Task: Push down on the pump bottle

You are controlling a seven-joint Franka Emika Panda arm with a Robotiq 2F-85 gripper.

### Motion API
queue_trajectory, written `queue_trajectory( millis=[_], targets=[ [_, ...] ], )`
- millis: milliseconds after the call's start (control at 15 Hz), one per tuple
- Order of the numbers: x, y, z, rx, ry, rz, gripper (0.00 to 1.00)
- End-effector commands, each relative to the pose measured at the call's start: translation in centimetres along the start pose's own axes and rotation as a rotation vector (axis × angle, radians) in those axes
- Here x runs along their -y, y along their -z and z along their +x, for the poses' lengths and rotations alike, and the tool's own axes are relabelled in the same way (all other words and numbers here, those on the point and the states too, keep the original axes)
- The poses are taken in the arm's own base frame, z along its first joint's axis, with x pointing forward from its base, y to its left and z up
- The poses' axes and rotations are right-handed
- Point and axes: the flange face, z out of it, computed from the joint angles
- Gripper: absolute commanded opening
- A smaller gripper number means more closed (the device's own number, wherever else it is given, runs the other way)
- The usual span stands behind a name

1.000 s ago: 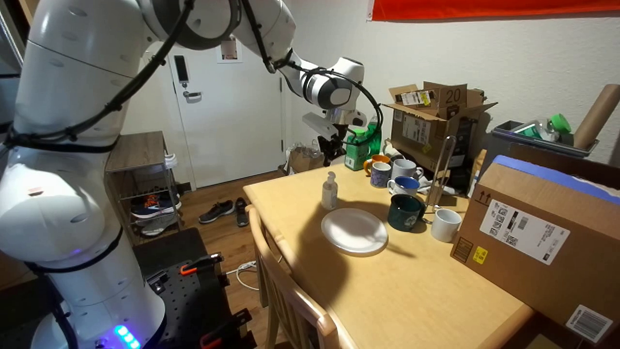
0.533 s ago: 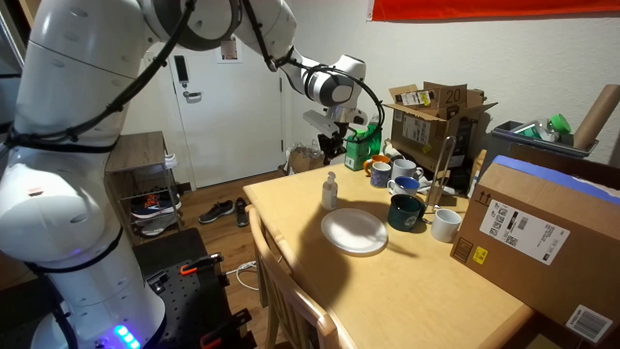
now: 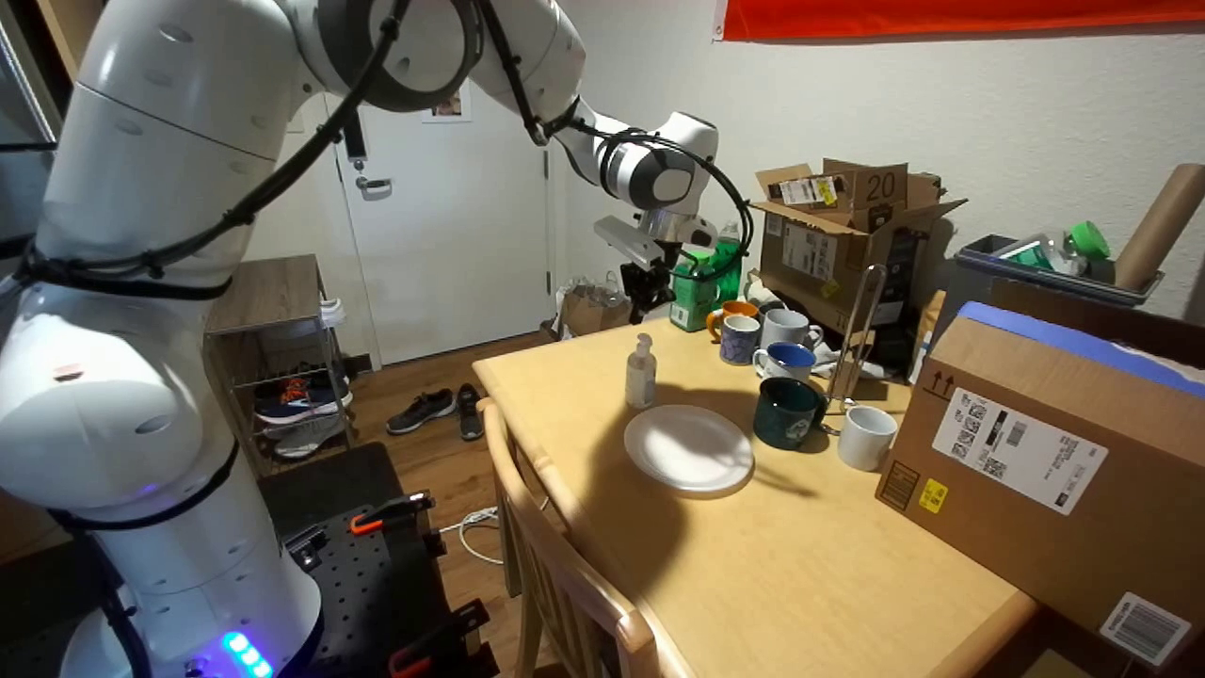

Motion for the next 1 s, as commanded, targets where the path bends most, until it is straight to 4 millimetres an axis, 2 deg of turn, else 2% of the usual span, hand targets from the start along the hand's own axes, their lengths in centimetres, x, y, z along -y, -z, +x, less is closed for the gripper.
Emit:
queue_trajectory(
  millis=[0, 267, 933],
  targets=[
    [-0.1, 0.7, 1.0, 0.023, 0.014, 0.014, 0.0],
    [-0.4, 0.7, 1.5, 0.036, 0.012, 0.022, 0.0],
    [-1.3, -1.1, 2.3, 0.082, -0.001, 0.037, 0.0]
  ],
)
